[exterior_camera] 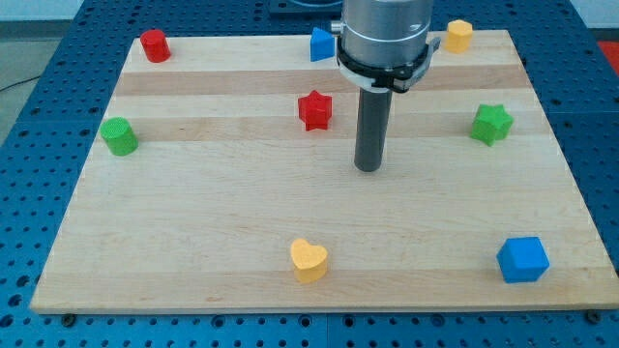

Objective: Slide the red star towards the top side of the yellow hexagon

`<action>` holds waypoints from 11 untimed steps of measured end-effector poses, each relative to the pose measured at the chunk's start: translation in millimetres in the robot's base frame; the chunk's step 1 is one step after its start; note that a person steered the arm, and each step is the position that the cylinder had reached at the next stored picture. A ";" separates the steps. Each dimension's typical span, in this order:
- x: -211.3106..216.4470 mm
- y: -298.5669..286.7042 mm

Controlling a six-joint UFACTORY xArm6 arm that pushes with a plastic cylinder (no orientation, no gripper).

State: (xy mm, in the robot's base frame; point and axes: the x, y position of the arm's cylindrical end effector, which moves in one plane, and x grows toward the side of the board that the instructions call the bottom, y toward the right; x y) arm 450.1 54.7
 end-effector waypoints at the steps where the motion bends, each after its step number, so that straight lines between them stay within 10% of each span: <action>1: 0.0 0.0; 4: -109.8 -19.4; 11: -68.3 -78.0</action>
